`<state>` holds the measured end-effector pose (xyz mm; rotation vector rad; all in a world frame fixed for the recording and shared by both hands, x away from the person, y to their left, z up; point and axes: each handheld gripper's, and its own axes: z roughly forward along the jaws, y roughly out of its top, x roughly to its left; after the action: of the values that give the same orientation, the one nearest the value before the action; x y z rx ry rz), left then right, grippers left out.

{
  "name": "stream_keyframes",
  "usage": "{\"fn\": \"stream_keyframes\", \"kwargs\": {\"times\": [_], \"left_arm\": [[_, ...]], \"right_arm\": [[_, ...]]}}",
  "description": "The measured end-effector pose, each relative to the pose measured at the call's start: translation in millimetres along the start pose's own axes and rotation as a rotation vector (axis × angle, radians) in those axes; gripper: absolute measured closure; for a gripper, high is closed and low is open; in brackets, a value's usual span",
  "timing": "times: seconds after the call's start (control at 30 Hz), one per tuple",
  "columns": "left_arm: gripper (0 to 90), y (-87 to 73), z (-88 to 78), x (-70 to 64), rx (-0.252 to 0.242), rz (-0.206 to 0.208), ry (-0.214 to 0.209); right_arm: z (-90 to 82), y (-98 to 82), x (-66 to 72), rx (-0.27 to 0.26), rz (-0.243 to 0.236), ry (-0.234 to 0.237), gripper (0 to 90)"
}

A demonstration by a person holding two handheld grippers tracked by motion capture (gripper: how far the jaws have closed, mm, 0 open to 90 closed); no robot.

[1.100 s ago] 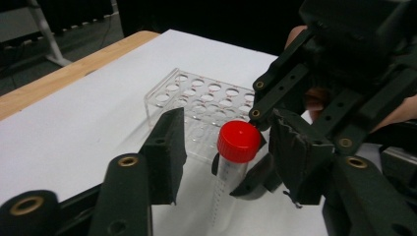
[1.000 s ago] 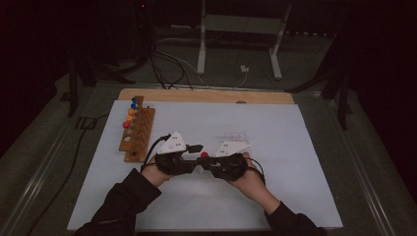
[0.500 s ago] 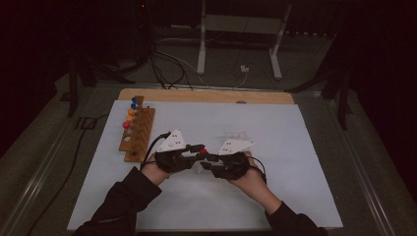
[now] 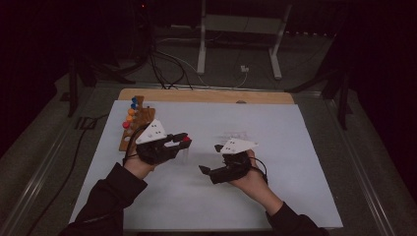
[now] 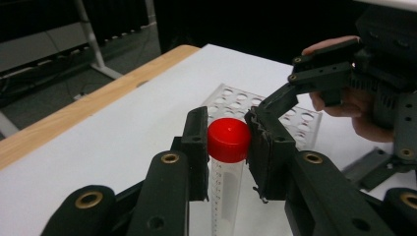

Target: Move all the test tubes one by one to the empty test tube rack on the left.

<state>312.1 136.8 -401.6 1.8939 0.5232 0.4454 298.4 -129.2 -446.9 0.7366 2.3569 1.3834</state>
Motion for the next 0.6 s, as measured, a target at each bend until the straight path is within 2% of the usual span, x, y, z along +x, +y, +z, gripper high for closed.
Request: {"fn": "stream_keyframes", "kwargs": {"times": [0.2,0.23,0.27,0.37,0.6], "left_arm": [[71.8,-0.9,-15.4,15.1,-0.005,-0.022,0.06],[71.8,-1.0,-18.3,17.5,-0.006,-0.025,0.073],[71.8,-1.1,-21.0,20.3,-0.005,-0.028,0.079],[71.8,-1.2,-29.5,29.5,-0.005,-0.036,0.114],[71.8,1.7,-56.2,51.2,-0.035,-0.062,0.204]], "right_arm": [[-0.4,0.5,-2.1,-0.01,0.016,-0.02,2.2],[-0.6,0.5,-2.7,-0.012,0.02,-0.012,0.3],[-1.1,0.4,-3.2,-0.012,0.015,0.004,0.0],[-2.4,0.6,-3.9,-0.024,0.015,0.013,0.0],[-4.6,1.9,-4.0,-0.041,0.012,0.005,0.0]]}}
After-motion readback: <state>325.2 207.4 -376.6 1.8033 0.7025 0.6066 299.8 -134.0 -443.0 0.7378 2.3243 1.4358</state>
